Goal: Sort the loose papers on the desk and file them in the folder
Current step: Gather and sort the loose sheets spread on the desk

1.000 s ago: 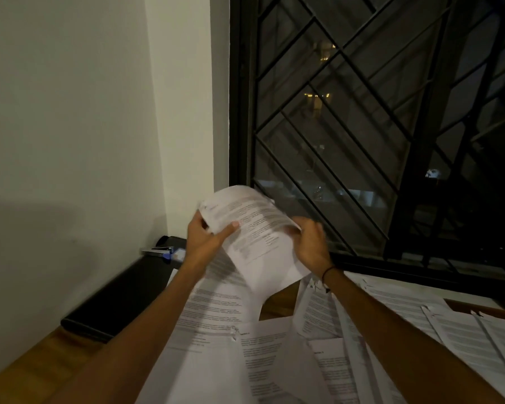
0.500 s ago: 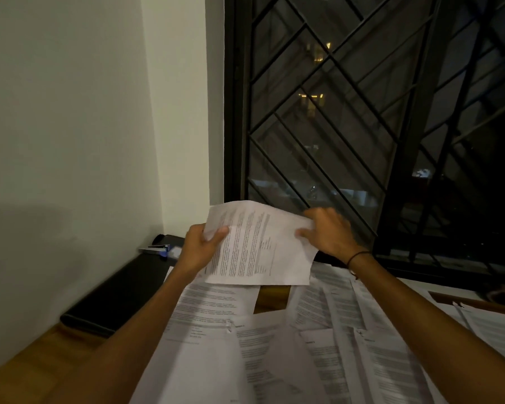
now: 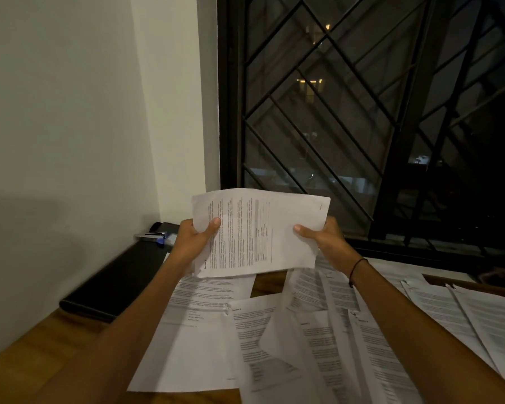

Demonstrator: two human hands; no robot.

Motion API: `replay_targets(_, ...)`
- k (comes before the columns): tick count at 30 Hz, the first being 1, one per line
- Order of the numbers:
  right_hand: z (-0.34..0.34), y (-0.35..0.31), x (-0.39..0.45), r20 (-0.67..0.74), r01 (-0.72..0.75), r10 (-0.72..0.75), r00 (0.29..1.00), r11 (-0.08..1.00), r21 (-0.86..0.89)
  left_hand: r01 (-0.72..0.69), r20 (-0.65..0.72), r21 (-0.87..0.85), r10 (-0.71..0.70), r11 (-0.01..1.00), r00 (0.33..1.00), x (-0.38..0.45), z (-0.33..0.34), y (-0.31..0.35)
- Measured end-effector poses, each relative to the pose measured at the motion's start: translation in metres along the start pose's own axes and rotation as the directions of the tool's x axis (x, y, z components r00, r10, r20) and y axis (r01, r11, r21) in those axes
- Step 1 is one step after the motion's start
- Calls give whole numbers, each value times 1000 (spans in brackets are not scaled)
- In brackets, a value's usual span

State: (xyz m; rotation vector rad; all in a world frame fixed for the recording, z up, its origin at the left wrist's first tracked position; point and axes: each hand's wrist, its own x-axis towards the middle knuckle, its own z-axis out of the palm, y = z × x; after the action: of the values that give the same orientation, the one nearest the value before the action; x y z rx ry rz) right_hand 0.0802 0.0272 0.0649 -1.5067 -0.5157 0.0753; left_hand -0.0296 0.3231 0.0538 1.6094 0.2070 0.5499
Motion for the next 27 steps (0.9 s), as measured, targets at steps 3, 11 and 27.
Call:
replay_targets(3,4,-3,0,-92,32,-32,995,999,-1,-13,-9,50,14,999,1000,-2,4,-4)
replay_targets(11,10,64,-16,-213,-149,113,971,976,-159,69,20,173,-73,983,997,-20,25,-44)
replay_targets(27,-21,52,-9,-103,-155,137,985,969,-191,-15,2,-62,15,998,1000,-32,21,-34)
